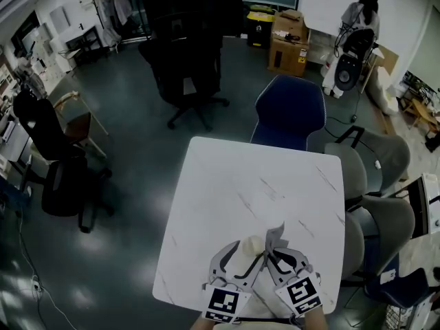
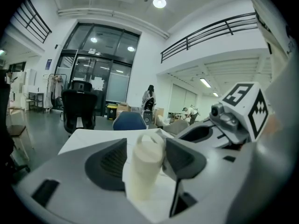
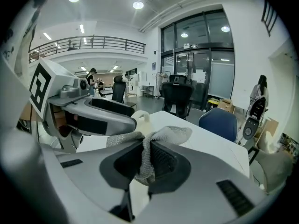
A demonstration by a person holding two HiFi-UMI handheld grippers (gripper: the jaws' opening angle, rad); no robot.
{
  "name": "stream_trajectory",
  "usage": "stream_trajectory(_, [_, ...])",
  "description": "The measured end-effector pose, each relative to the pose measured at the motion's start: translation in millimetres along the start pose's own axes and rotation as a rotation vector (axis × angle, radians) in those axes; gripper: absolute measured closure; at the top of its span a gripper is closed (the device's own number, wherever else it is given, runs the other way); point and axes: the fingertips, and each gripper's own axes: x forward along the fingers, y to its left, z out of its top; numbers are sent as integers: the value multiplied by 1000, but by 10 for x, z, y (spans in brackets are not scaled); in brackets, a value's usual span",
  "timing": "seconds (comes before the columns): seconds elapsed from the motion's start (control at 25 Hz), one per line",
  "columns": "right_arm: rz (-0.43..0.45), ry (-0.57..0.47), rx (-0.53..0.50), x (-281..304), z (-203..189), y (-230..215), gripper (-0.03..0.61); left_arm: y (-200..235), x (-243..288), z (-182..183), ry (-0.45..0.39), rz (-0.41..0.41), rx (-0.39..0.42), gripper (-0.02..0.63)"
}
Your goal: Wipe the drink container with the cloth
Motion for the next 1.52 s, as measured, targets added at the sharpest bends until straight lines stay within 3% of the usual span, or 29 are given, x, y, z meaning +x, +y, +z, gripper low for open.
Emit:
stream_trajectory(0.32, [11, 28, -13, 91, -104, 25, 534, -48, 123, -151, 62, -57, 15, 374])
stream_trajectory(0.68, [25, 61, -27, 192, -220, 49, 534, -28, 139, -131, 40, -62, 12, 374])
stream_trajectory(1.52, [14, 182, 3, 663, -898, 92, 534, -41, 100, -235, 54, -124, 82, 374])
